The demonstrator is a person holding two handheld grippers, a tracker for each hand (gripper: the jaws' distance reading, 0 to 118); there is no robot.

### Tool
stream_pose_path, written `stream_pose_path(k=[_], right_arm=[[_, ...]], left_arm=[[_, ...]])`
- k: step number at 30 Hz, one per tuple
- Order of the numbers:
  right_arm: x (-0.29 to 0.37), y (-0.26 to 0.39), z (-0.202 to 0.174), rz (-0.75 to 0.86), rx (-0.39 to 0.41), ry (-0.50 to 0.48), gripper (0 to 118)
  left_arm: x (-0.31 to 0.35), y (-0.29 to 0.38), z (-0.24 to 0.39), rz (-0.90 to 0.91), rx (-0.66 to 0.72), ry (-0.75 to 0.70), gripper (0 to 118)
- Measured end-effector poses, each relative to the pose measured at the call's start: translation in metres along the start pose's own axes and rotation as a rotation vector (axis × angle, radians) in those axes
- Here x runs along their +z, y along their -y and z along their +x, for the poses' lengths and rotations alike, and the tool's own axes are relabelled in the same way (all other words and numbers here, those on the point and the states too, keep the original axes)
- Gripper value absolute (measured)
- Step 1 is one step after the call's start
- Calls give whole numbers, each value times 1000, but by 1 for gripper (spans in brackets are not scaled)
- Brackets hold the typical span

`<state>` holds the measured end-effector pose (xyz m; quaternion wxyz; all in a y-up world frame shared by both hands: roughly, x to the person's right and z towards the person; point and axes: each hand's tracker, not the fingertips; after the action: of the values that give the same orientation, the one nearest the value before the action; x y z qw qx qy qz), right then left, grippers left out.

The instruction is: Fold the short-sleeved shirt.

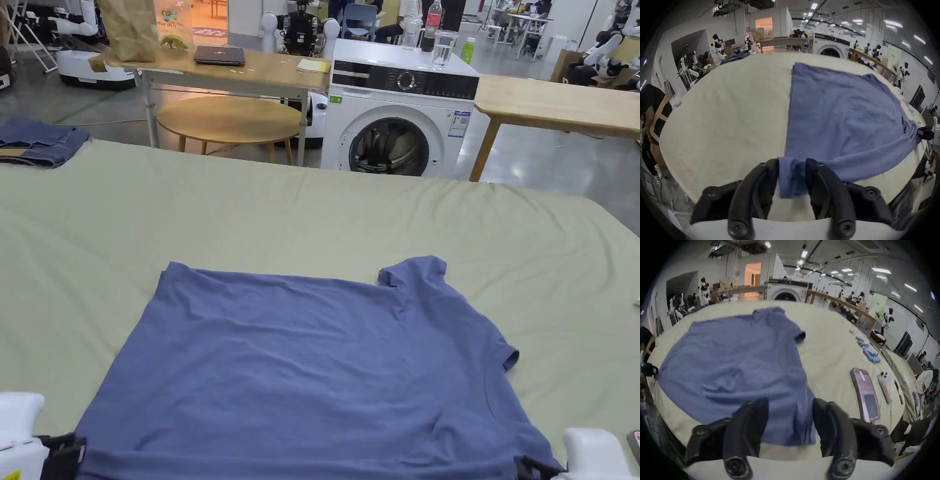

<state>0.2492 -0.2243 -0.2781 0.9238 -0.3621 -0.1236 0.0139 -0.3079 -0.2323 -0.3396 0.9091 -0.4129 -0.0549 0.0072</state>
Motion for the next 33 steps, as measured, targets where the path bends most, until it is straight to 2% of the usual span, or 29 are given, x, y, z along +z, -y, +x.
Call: stream_pose_path(k=[1,6,9,10,12,13,14,15,16,17,20,22,25,32,33], right_arm=[[3,-6,-4,33,-9,2,59],[22,-40,-37,241,-98,-40,59],[31,-52,-59,359,-108,-52,57],[34,-55,-65,394,-113,-54,52],[40,-60,-78,458,-106,-55,30],[42,-61,-84,484,-100,-60,24],[43,-64,-90,488,-100,-65,24],[43,-67,-94,488,-104,-63,6],[44,-67,-97,502,-108,-76,3],[45,-69,-100,506,-110,-100,0],[46,-72,-107,522,-92,-92,0],[49,-71,-110,536,-69,-83,0],[51,-67,-109,531,-47,-93,0],[36,-57,-100,435,-33,-114,0],[34,-55,-100,421,-35,-115,0]], left_arm=[[4,-4,3,31,15,16,39],[26,-26,30,250,22,33,39],[35,-36,48,356,19,43,39],[37,-39,53,387,21,38,39],[38,-43,60,464,9,27,33],[40,-45,64,489,-1,12,29],[42,-48,70,508,-19,-10,29],[42,-50,75,515,-40,-40,15],[43,-53,80,516,-52,-71,0],[44,-54,82,521,-52,-73,0],[49,-58,78,501,-46,-28,0],[52,-56,72,471,-69,-48,0],[52,-53,52,341,-94,-83,0],[25,-38,-12,-15,78,1,0],[18,-34,-17,-44,94,0,6]])
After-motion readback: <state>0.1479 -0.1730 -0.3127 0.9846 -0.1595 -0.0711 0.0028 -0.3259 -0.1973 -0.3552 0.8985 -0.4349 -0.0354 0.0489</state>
